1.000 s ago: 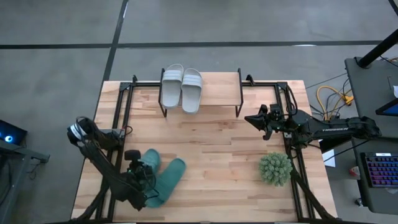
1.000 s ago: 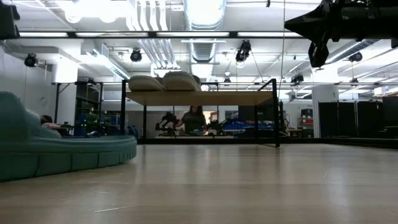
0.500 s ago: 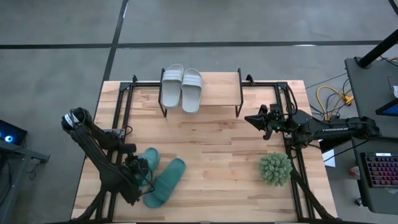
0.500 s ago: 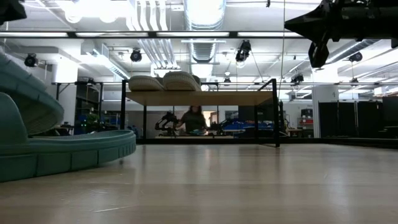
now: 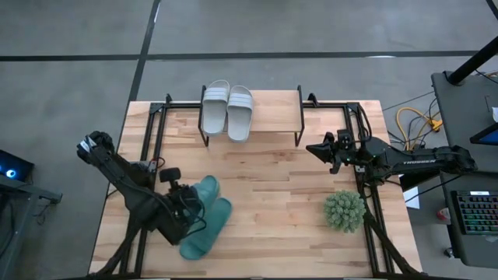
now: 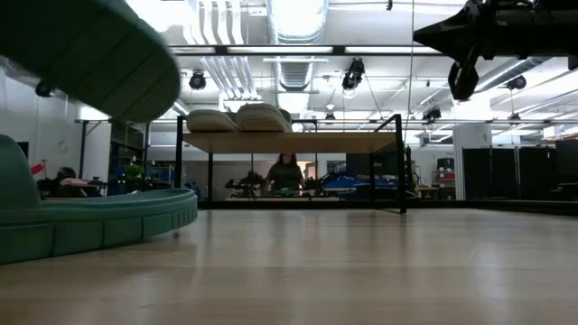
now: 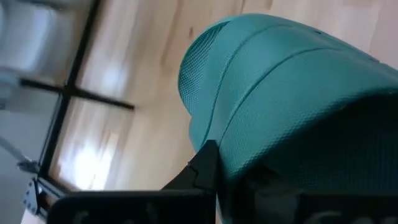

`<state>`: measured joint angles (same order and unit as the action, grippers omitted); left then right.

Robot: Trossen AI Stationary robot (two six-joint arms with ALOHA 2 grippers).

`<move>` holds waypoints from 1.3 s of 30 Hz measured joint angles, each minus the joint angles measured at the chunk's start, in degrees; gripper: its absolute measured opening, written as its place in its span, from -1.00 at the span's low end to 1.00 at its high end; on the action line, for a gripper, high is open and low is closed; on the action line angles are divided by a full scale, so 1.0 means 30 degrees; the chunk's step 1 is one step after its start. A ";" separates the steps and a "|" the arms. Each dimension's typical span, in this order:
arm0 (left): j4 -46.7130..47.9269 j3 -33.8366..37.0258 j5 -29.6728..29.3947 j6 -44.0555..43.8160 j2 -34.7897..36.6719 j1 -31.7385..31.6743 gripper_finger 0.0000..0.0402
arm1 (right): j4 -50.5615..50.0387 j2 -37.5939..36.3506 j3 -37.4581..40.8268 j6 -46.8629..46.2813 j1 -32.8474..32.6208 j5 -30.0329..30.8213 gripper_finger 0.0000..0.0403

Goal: Pick and place slides into the shelf
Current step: Put the left green slide on the shelf

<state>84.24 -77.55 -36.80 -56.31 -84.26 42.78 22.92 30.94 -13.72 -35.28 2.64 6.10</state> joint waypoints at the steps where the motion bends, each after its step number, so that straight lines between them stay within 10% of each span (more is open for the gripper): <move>1: -0.0117 -0.0346 -0.0406 0.0305 -0.0028 -0.0171 -1.00 | 0.0000 0.0007 0.0000 -0.0236 -0.0001 -0.0005 -0.96; 10: -0.2589 -0.1656 -0.4013 0.1098 -0.0032 -0.1456 -1.00 | 0.0070 0.0002 0.0000 -0.0383 0.0005 -0.0005 -0.76; 23: -0.8138 -0.1577 -0.4274 0.7892 -0.0039 -0.3883 -1.00 | -0.0285 0.0000 -0.2433 -0.0447 -0.0002 -0.0951 -0.26; 39: -1.3191 -0.1572 -0.3820 1.7180 -0.0039 -0.6781 -1.00 | -1.0462 0.0035 -0.8434 -0.6702 0.0005 -0.1175 -0.12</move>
<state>44.66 -82.26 -48.26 -4.77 -84.38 22.44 -8.47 31.04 -39.02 -55.39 2.66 2.58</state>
